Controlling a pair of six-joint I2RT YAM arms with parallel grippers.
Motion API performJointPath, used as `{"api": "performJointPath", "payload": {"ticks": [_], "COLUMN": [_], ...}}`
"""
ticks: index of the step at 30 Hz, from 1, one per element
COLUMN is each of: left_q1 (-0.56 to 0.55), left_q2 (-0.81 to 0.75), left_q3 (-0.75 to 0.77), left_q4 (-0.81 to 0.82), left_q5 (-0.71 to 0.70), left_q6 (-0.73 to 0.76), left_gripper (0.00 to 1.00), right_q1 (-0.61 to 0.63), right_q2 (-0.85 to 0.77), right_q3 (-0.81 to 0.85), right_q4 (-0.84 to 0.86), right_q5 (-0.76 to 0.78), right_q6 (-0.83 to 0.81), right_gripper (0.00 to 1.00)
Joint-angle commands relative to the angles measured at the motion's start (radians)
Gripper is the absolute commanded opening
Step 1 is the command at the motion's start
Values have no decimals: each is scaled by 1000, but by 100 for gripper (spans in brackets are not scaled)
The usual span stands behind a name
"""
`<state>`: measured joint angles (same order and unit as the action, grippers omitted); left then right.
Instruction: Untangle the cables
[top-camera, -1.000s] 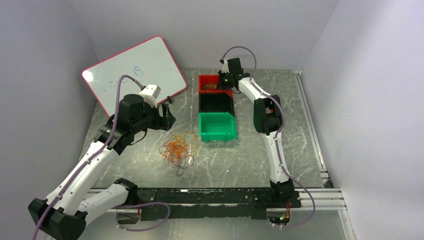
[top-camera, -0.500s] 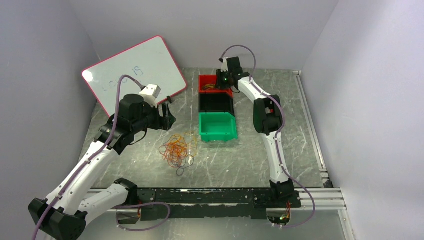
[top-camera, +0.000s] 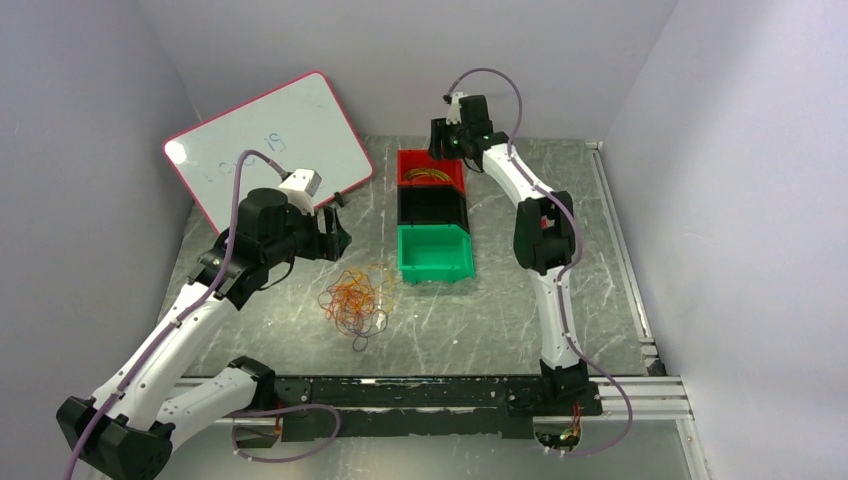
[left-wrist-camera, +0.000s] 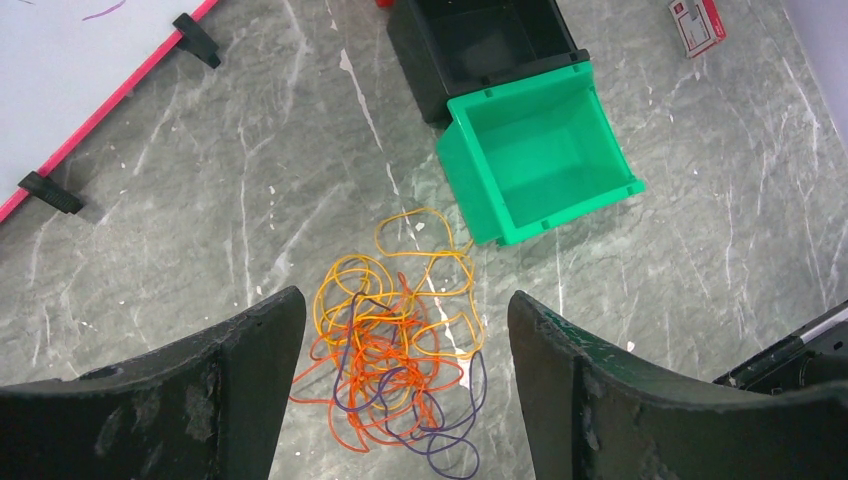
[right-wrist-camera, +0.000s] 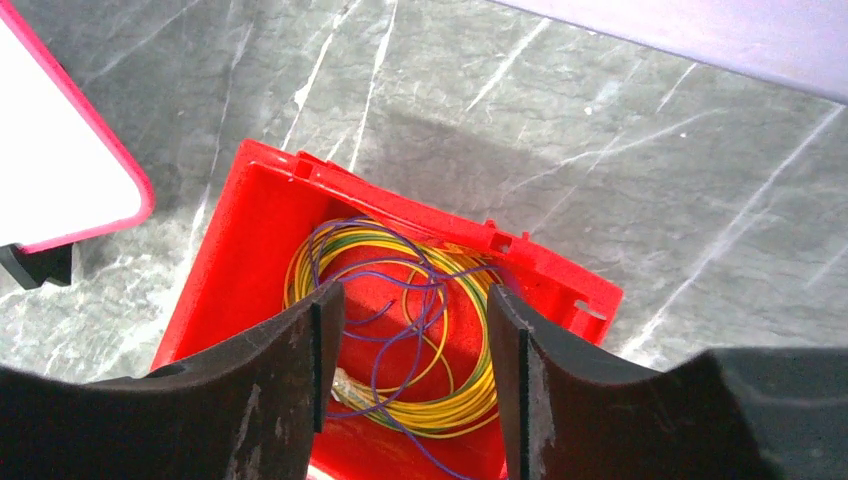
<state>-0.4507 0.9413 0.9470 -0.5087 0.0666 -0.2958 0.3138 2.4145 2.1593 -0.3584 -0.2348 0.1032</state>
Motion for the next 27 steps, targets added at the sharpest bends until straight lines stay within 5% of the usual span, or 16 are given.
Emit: {"api": "performJointPath", "payload": {"ticks": [1,12,27], "left_q1": [0,0,0], "left_q2": [-10,-3,8], "left_q3": [3,2,-23], "left_q4": [-8,-2,26], "left_q5": [-17,-21,-2], "left_q6": [-4,-12,-27], "left_gripper": [79,79,79], "right_q1": [0,0,2], "right_q2": [-66,-200,-500], "right_q3": [-17,-125,-546], "right_q4": [13,56,134], "right_q5": [48,53,64], "right_q6": [-28,-42,33], "right_gripper": [59,61,54]}}
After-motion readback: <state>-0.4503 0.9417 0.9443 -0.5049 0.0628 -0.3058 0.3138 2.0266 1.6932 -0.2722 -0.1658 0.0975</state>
